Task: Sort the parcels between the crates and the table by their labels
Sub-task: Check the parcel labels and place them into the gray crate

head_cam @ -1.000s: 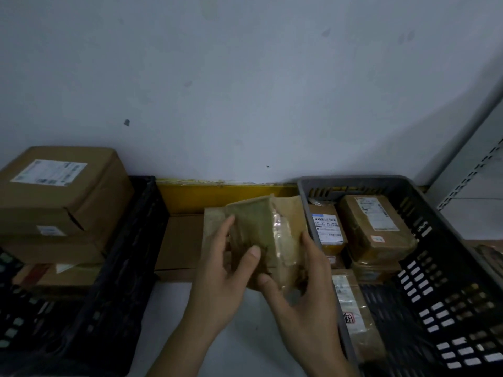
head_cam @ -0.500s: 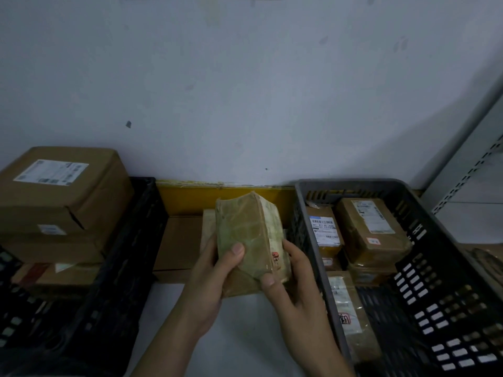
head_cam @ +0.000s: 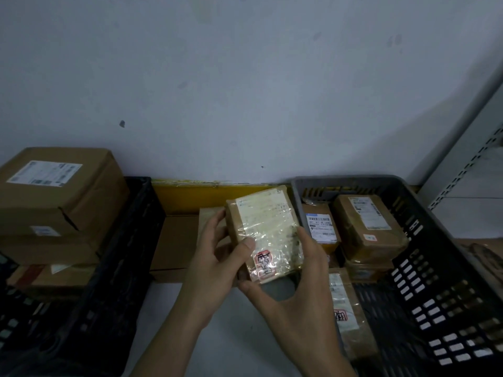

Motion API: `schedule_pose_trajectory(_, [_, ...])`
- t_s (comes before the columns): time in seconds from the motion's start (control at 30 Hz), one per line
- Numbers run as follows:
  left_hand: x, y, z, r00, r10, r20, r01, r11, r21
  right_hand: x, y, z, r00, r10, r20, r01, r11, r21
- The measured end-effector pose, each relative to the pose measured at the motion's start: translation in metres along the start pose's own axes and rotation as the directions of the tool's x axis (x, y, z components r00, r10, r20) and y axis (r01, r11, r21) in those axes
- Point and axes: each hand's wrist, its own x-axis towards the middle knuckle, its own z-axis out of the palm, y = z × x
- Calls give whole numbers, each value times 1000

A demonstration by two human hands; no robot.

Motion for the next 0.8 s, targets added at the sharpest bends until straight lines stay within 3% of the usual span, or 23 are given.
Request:
schedule_pose_trajectory(0.27, [10, 1, 25, 992, -35, 125, 32, 999, 29, -3, 14, -20, 999, -11, -54, 1, 984, -176])
schedule_pose_trajectory(0.43, [18, -11, 50, 974, -74, 214, 57, 995, 84, -6, 26, -46, 992, 43, -117, -80, 942, -327])
schedule_pose_trajectory(0.67, [30, -38, 90, 912, -35, 408, -82, 961, 265, -14, 44, -87, 970, 136, -202, -211, 883, -419])
schedule_pose_trajectory(0.8, [36, -50, 113, 906, 38, 422, -233, 876, 422, 0, 67, -109, 964, 157, -215, -242, 854, -460])
